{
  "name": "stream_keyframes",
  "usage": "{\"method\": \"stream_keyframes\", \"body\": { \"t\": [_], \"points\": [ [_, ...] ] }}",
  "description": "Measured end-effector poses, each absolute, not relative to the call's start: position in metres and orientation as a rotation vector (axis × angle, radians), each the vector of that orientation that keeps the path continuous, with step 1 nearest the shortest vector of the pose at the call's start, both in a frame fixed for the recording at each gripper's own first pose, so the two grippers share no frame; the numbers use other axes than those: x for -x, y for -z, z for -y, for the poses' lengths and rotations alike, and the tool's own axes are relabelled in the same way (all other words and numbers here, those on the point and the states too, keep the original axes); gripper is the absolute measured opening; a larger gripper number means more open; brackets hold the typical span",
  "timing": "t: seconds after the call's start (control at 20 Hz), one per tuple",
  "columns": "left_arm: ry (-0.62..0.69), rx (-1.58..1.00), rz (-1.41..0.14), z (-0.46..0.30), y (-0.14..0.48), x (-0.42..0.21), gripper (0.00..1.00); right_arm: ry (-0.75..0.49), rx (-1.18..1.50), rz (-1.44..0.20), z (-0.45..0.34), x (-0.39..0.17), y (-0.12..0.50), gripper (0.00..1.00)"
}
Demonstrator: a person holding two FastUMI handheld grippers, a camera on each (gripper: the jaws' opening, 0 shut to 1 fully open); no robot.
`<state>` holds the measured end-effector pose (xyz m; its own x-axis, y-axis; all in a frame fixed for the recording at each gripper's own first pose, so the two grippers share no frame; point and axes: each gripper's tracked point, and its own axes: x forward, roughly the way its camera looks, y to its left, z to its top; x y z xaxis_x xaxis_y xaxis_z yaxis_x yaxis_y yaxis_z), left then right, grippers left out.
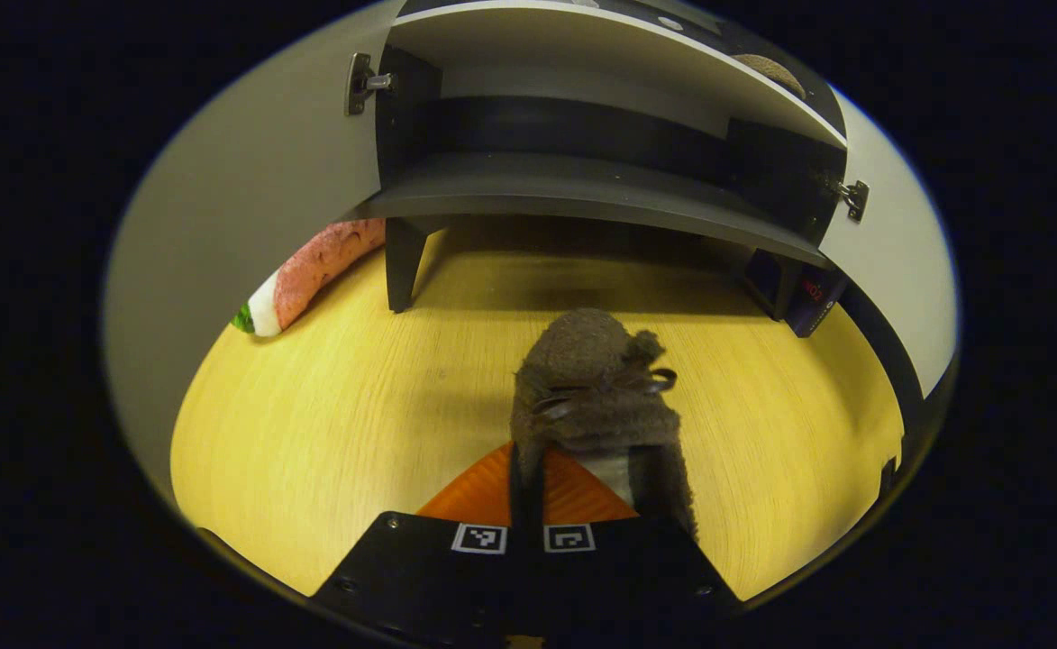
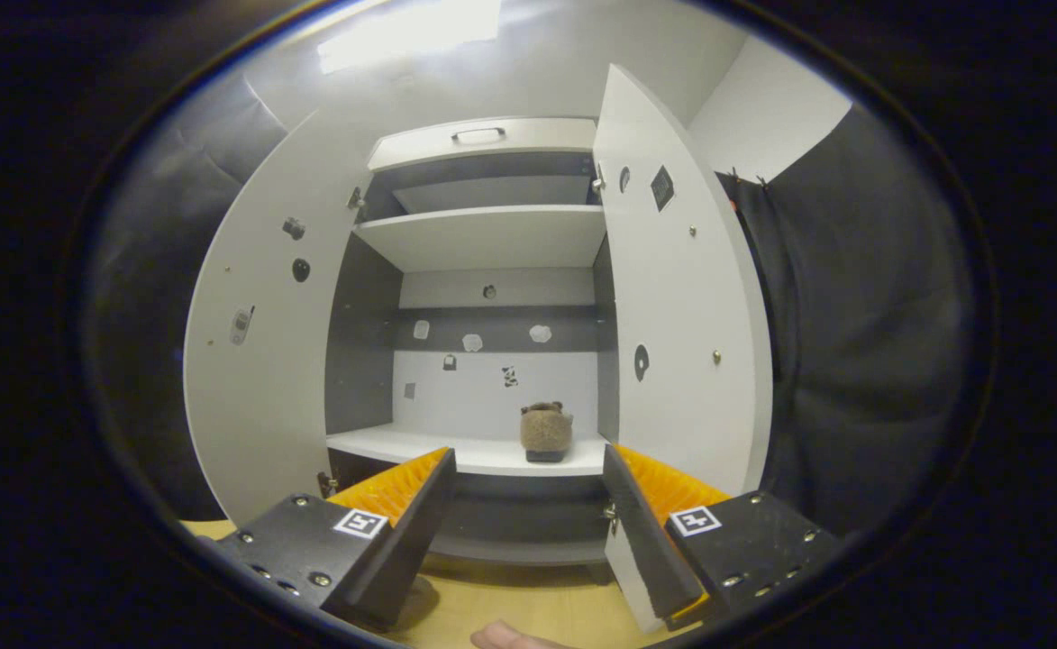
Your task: Grab one shoe with the right hand and put it into the shoe cabinet, grab the other shoe with the left hand and put it into the shoe cabinet; then close the right door with the right hand and the left door with the left hand.
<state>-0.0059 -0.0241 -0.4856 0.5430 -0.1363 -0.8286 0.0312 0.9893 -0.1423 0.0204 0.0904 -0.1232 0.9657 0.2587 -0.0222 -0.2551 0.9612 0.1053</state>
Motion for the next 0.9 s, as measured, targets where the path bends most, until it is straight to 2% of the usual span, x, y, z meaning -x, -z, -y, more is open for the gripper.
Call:
{"method": "stream_keyframes", "body": {
  "t": [0.15,0.55,0.9],
  "points": [
    [0.102,0.111,-0.902,0.023,0.453,-0.002,0.01,-0.246,-0.110,-0.052,-0.085,-0.018,0.128,0.98],
    [0.149,0.101,-0.648,0.035,0.334,-0.028,0.01,-0.213,-0.130,-0.068,-0.070,-0.019,0.127,0.98],
    [0.159,0.133,-0.422,0.042,0.220,-0.077,0.01,-0.221,-0.123,-0.033,-0.065,-0.021,0.106,0.98]
  ]
}}
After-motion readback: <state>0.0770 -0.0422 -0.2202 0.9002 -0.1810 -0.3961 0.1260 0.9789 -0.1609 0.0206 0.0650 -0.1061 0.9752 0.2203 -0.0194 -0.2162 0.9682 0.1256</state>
